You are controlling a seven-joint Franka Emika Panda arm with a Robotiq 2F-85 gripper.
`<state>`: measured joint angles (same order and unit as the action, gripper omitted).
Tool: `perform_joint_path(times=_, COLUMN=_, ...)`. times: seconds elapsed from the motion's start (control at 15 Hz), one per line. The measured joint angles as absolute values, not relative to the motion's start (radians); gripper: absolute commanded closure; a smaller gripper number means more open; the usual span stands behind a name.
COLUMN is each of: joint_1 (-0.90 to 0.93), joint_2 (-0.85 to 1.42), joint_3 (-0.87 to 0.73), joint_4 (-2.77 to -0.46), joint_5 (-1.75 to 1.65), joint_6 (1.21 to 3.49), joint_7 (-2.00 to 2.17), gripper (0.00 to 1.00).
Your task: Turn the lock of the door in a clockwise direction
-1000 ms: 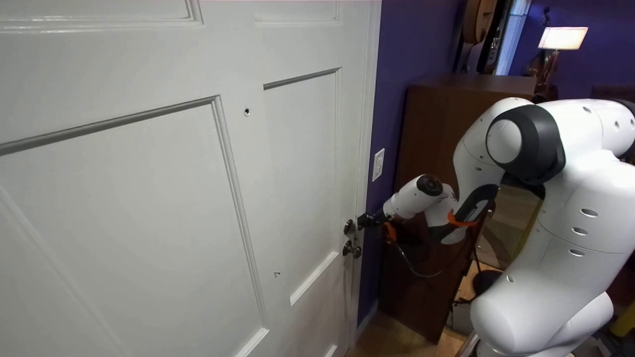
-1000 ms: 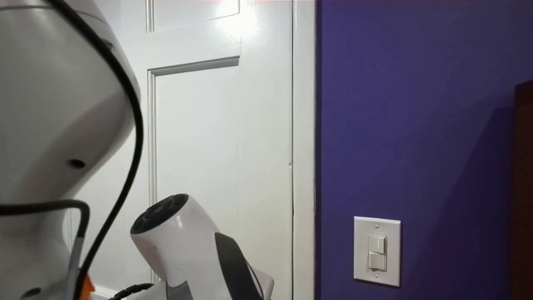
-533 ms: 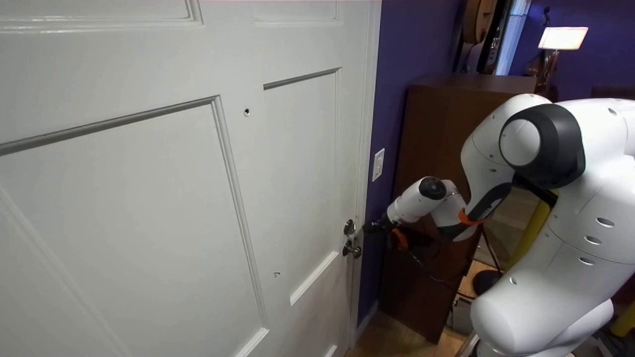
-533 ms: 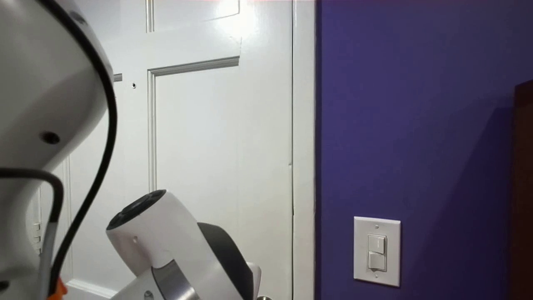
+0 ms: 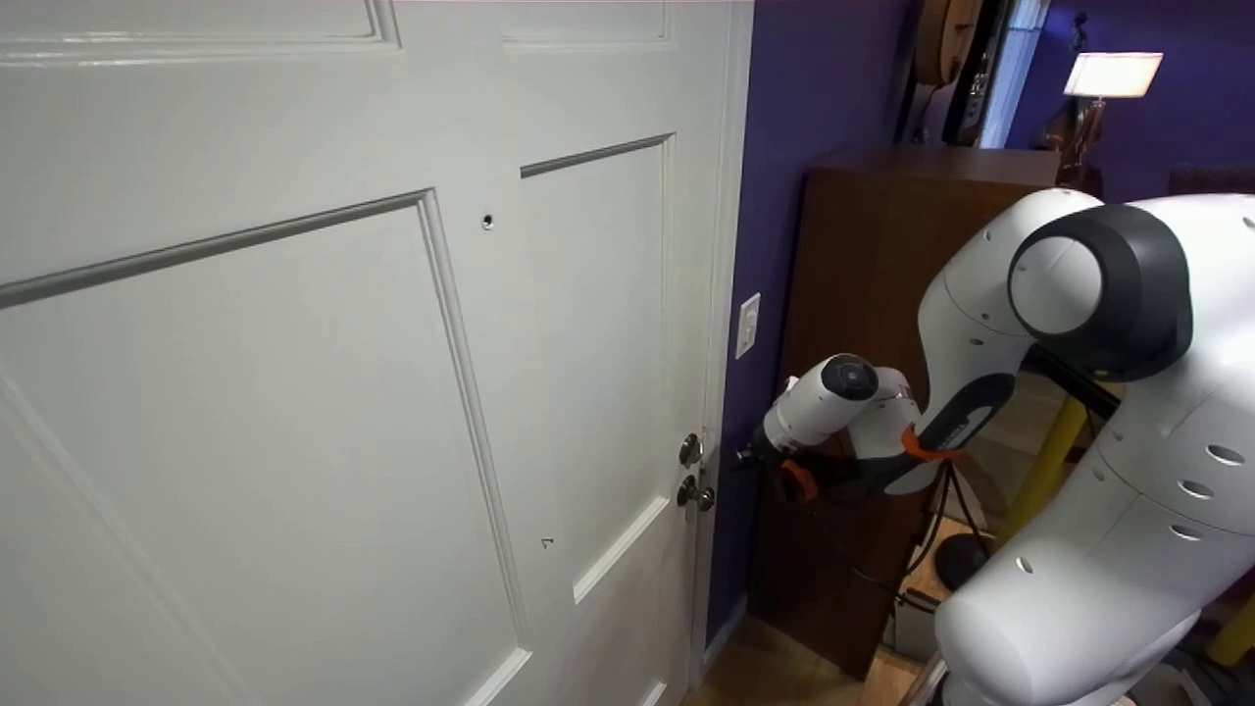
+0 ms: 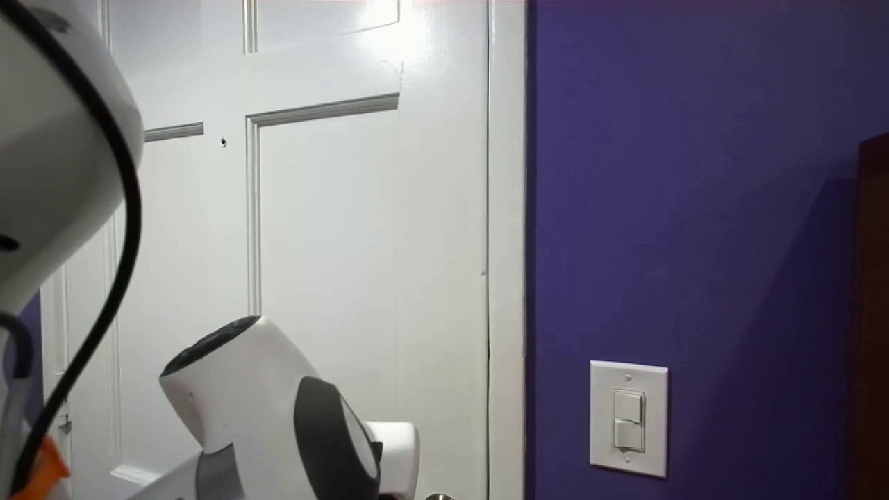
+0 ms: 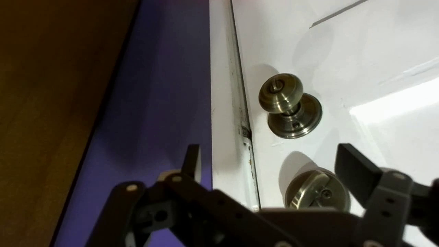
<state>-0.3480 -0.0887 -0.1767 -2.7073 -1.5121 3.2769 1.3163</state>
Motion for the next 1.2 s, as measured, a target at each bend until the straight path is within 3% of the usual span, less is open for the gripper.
perform_joint_path(times=1.2, joint_1=-0.349, joint_2=-0.235, joint_3=-0.174, joint_4=-2.751, joint_5=-1.607, joint_6=3.244, joint_7=1.056, gripper=0.00)
